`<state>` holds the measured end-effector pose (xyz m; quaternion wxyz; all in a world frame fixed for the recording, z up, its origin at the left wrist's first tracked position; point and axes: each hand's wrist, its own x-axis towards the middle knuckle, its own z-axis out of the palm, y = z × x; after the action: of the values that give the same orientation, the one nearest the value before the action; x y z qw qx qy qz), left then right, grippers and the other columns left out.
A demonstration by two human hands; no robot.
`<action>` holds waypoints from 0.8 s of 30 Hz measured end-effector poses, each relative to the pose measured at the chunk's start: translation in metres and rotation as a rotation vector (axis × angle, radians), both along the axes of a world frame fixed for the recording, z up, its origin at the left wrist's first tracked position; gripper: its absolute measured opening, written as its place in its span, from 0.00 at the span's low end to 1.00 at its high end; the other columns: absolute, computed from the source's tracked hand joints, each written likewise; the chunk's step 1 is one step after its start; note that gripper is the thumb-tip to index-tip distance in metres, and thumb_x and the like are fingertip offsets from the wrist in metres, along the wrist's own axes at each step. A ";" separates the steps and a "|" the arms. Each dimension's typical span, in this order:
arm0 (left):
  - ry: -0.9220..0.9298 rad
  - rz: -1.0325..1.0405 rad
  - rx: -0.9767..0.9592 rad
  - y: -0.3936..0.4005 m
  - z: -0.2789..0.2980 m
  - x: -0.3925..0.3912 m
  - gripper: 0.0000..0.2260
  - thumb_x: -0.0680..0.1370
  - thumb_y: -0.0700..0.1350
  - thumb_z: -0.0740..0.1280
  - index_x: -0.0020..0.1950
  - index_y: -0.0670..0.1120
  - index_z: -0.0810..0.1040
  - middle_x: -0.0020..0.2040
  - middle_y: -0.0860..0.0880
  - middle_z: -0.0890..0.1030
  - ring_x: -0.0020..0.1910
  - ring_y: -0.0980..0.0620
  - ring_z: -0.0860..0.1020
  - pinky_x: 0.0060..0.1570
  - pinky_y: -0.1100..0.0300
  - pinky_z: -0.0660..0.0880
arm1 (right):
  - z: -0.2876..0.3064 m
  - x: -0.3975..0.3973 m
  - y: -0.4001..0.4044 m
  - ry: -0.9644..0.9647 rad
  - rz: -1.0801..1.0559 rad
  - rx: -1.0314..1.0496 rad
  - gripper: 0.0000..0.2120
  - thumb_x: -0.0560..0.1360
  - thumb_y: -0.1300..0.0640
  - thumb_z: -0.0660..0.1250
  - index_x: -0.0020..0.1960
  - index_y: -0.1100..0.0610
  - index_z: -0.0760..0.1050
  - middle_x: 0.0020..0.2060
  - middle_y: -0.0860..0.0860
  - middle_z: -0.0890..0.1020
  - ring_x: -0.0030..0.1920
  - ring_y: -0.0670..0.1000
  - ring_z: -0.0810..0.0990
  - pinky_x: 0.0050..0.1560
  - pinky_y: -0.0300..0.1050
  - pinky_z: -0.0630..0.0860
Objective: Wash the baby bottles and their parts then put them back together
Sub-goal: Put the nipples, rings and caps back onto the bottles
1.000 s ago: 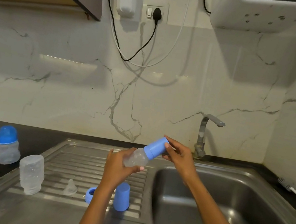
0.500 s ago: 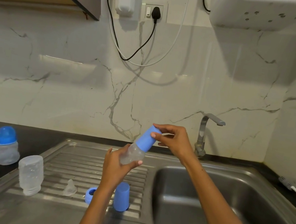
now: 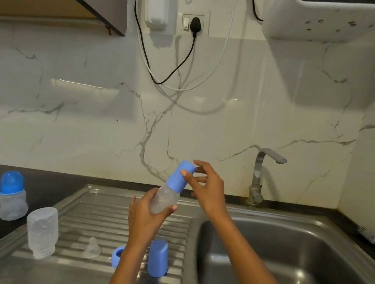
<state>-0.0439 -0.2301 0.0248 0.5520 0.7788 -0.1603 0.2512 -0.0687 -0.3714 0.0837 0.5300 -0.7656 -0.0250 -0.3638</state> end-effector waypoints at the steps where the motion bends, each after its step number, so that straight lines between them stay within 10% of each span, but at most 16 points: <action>1: 0.013 0.007 -0.019 0.001 -0.001 0.001 0.23 0.68 0.51 0.77 0.59 0.45 0.77 0.48 0.52 0.80 0.49 0.53 0.75 0.67 0.43 0.65 | -0.007 -0.001 0.002 -0.009 -0.027 0.029 0.22 0.73 0.45 0.71 0.63 0.54 0.74 0.52 0.46 0.79 0.48 0.45 0.79 0.47 0.47 0.82; 7: 0.070 -0.035 -0.252 0.011 0.014 0.002 0.23 0.67 0.51 0.78 0.56 0.50 0.70 0.51 0.51 0.79 0.49 0.52 0.78 0.48 0.53 0.77 | -0.027 -0.005 0.007 -0.025 -0.131 -0.030 0.09 0.77 0.51 0.67 0.52 0.55 0.80 0.47 0.49 0.83 0.44 0.46 0.82 0.46 0.42 0.80; 24: 0.058 0.352 -0.093 0.283 0.044 0.018 0.22 0.68 0.51 0.77 0.53 0.46 0.69 0.47 0.50 0.76 0.46 0.49 0.77 0.42 0.56 0.72 | -0.023 0.019 0.158 0.014 0.006 -0.187 0.06 0.77 0.56 0.68 0.45 0.56 0.82 0.42 0.50 0.84 0.43 0.49 0.82 0.45 0.45 0.78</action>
<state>-0.0258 0.0527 0.0686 0.5393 0.7754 0.0061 0.3284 -0.0495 -0.2132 0.0608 0.4576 -0.8141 -0.0573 -0.3528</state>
